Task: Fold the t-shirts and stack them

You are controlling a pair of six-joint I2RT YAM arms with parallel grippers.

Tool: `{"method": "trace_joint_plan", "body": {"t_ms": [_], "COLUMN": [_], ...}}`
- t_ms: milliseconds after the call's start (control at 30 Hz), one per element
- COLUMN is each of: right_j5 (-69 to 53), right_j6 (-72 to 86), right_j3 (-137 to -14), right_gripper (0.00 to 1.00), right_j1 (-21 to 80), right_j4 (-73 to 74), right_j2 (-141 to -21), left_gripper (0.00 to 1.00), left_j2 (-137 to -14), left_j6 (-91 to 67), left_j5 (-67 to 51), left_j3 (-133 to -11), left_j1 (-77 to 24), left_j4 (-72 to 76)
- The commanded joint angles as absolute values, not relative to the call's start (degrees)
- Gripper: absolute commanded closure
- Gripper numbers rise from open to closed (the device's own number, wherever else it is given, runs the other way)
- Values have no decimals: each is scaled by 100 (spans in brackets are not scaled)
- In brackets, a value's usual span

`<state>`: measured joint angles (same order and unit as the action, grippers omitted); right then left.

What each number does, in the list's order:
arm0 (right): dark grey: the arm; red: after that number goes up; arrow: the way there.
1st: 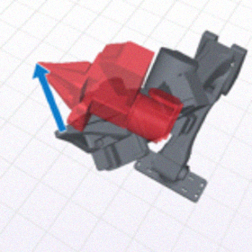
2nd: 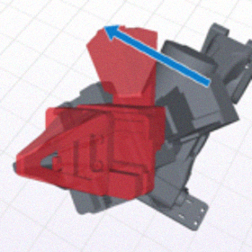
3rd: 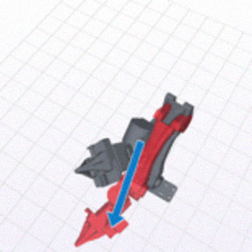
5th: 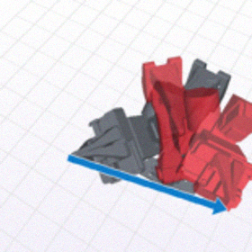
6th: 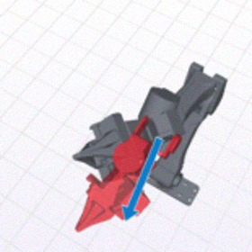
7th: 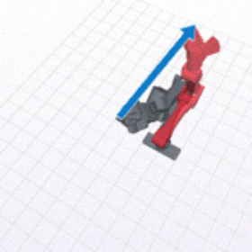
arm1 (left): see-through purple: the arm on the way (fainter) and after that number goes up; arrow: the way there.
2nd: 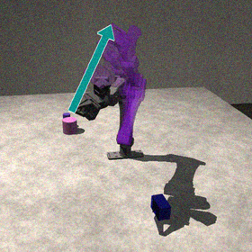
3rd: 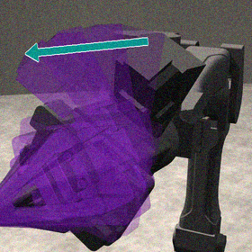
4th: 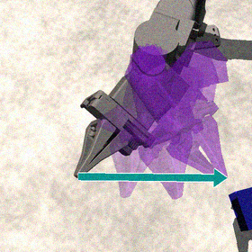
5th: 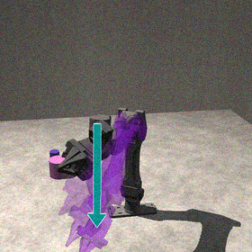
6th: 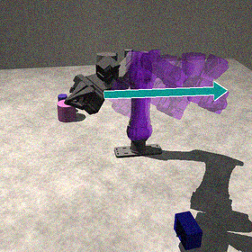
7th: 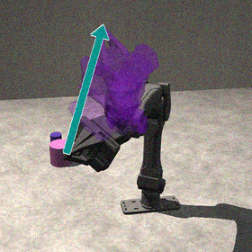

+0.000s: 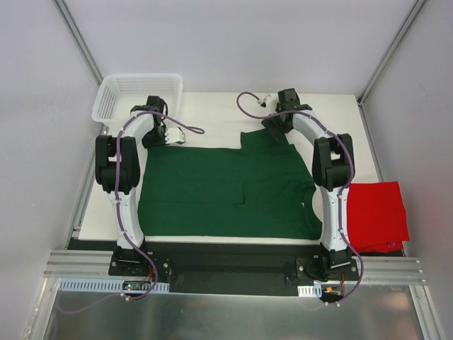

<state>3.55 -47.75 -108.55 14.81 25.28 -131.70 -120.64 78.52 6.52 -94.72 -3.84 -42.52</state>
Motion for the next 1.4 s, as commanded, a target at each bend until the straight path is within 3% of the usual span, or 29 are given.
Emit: {"method": "trace_joint_plan", "body": {"t_ms": [0, 400, 800, 1000, 1033, 1133, 1367], "right_j5": [501, 228, -17, -325, -334, -387, -562], "right_j6": [-4834, -4526, -4509, -4666, -4693, -4799, -5133], "right_j3": [-11310, -12032, -12172, -12428, -12471, -12542, -12665], "right_gripper": [13, 37, 40, 61, 69, 81, 85], "right_j1": [1459, 1406, 1310, 1318, 1327, 1336, 1380], "right_j4": [2109, 2373, 2751, 3067, 3120, 3251, 3551], "right_j2": [-13254, -13799, -13966, -14106, -14124, -14177, -14282], "left_gripper": [100, 100, 100, 100, 100, 100, 100], "left_j2": [-11725, -11725, -11804, -11804, -11812, -11812, -11848], "left_j6": [7761, 7734, 7682, 7673, 7664, 7664, 7638], "left_j5": [712, 729, 729, 738, 738, 738, 730], "left_j3": [-9422, -9387, -9440, -9457, -9466, -9457, -9475], "left_j1": [-448, -448, -448, -457, -448, -466, -492], "left_j4": [-4474, -4518, -4544, -4535, -4544, -4544, -4544]}}
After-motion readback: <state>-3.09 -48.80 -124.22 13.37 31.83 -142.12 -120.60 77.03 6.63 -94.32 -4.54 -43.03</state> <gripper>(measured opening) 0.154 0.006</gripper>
